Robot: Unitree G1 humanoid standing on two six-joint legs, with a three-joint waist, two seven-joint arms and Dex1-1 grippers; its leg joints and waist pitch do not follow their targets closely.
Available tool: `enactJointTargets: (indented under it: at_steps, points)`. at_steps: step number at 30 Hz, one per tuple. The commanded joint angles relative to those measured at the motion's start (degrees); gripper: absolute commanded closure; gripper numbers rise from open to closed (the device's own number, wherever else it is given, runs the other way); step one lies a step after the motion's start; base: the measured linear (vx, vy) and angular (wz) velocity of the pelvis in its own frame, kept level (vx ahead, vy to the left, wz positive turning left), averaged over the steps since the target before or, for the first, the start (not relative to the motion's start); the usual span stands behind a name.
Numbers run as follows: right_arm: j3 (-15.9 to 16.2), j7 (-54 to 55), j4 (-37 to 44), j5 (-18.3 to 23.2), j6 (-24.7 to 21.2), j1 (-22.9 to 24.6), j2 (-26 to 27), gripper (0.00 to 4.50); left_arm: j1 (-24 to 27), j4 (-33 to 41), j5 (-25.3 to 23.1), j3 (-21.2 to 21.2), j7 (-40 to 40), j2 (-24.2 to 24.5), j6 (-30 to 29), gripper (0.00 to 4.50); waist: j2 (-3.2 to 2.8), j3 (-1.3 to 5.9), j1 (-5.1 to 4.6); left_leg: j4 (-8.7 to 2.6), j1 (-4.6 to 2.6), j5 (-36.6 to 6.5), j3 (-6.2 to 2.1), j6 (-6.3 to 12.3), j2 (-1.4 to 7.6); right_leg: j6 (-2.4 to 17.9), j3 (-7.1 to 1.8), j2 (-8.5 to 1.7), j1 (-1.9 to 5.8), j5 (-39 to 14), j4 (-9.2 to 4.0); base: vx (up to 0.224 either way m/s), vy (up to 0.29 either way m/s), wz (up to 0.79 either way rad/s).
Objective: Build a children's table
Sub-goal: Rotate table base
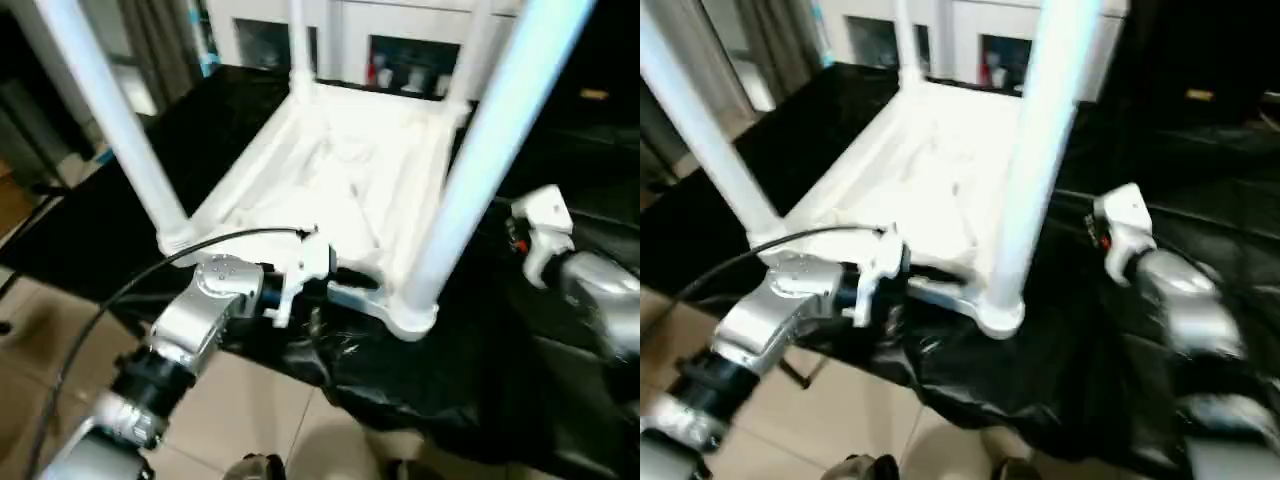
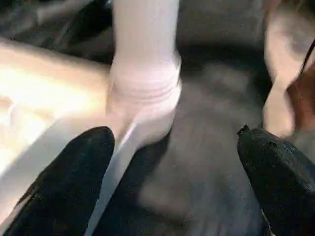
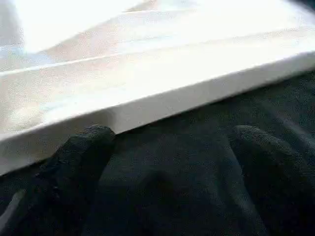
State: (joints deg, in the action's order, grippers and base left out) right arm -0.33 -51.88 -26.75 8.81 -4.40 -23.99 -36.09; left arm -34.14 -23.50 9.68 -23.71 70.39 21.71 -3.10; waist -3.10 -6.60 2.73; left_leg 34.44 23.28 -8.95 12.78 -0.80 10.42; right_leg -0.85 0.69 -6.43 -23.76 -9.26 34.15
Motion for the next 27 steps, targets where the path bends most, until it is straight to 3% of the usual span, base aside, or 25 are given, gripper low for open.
enactJointTargets:
  at_steps: [1, 3, 9, 11, 12, 14, 15, 16, 18, 26, 27]
  points:
    - [1.5, -6.8, 5.1, 1.6, -1.5, 1.9, -3.2, 0.16, -2.4, -4.2, -4.0, -1.1, -0.6, 0.6, 5.2, 0.39, 1.43, 5.66, 0.18, -3.70, -2.13, -13.3, -1.11, 5.13, 2.03, 14.2, -0.59, -0.74, 2.47, -12.6, -3.62, 0.000, 0.000, 0.00]
    - [2.0, -9.4, 7.6, 2.0, -1.7, 3.2, -5.0, 0.16, -3.8, -7.0, -5.4, -1.4, -1.6, 0.4, 7.7, 0.63, 1.52, 5.61, 0.34, -3.72, -1.82, -13.2, -1.20, 5.40, 2.03, 14.7, -0.53, -0.85, 2.66, -12.1, -3.58, 0.000, 0.000, 0.00]
    - [3.1, -16.2, 14.2, 3.4, -3.7, 6.9, -9.7, 0.16, -8.7, -16.2, -7.4, -0.9, -3.0, -2.5, 12.7, 1.09, 1.46, 5.68, 0.73, -3.61, -1.86, -13.9, -1.28, 5.51, 2.10, 15.6, -0.50, -1.22, 2.70, -13.2, -3.70, 0.000, 0.000, 0.00]
    - [3.2, -17.0, 15.4, 3.7, -4.4, 7.5, -10.4, 0.16, -9.8, -18.5, -8.0, -1.0, -3.1, -3.0, 14.1, 1.24, 1.68, 5.71, 0.77, -3.56, -1.76, -13.8, -1.33, 5.62, 1.98, 15.1, -0.45, -1.25, 2.77, -14.1, -3.79, 0.000, 0.000, 0.00]
    - [3.5, -18.3, 17.7, 4.1, -5.7, 8.7, -11.6, 0.16, -12.1, -23.0, -9.2, -1.0, -3.9, -4.3, 16.7, 1.27, 1.45, 5.58, 0.65, -3.63, -1.65, -13.9, -1.36, 5.62, 1.99, 15.1, -0.44, -1.28, 2.71, -14.5, -3.98, 0.000, 0.000, 0.00]
    - [3.5, -18.7, 18.5, 4.1, -6.1, 9.1, -12.0, 0.16, -12.9, -24.7, -9.6, -1.0, -4.3, -4.8, 17.6, 1.48, 1.52, 5.75, 0.84, -3.58, -1.95, -14.4, -1.38, 5.52, 2.07, 15.0, -0.46, -1.21, 2.60, -14.6, -3.95, 0.000, 0.000, 0.00]
    - [3.4, -19.0, 19.7, 4.3, -6.7, 10.0, -12.4, 0.16, -14.3, -27.5, -10.2, -0.8, -4.8, -5.6, 19.1, 1.62, 1.01, 5.46, 0.70, -3.69, -1.58, -14.3, -1.51, 5.65, 1.96, 14.9, -0.36, -1.22, 2.65, -14.6, -4.02, 0.000, 0.000, 0.00]
    - [3.4, -19.0, 19.8, 4.3, -6.7, 10.0, -12.4, 0.16, -14.4, -27.7, -10.3, -0.8, -4.8, -5.6, 19.2, 1.70, 1.17, 5.61, 0.77, -3.65, -1.88, -14.6, -1.44, 5.54, 2.07, 14.9, -0.37, -1.20, 2.60, -14.5, -4.07, 0.000, 0.000, 0.00]
    - [3.3, -19.0, 20.5, 4.5, -7.1, 10.6, -12.6, 0.16, -15.3, -29.9, -10.7, -0.8, -4.5, -6.2, 19.9, 1.79, 1.38, 5.60, 0.75, -3.67, -1.73, -14.8, -1.47, 5.66, 2.04, 15.5, -0.34, -1.28, 2.65, -14.1, -4.05, 0.000, 0.000, 0.00]
    - [3.0, -19.5, 23.4, 5.0, -9.0, 12.3, -13.6, 0.16, -18.5, -37.7, -11.9, -0.3, -1.5, -8.1, 22.8, 2.31, 1.22, 5.43, 0.86, -3.85, -1.86, -15.5, -1.55, 5.44, 2.20, 15.9, -0.34, -1.42, 2.62, -14.1, -4.12, 0.000, 0.000, 0.00]
    - [3.0, -19.4, 23.7, 5.0, -9.3, 12.5, -13.7, 0.16, -19.0, -38.8, -12.4, -0.6, -1.1, -8.4, 23.1, 2.60, 1.26, 5.44, 0.83, -3.86, -1.86, -15.5, -1.54, 5.50, 2.20, 16.1, -0.33, -1.39, 2.60, -13.8, -4.11, 0.000, 0.000, 0.00]
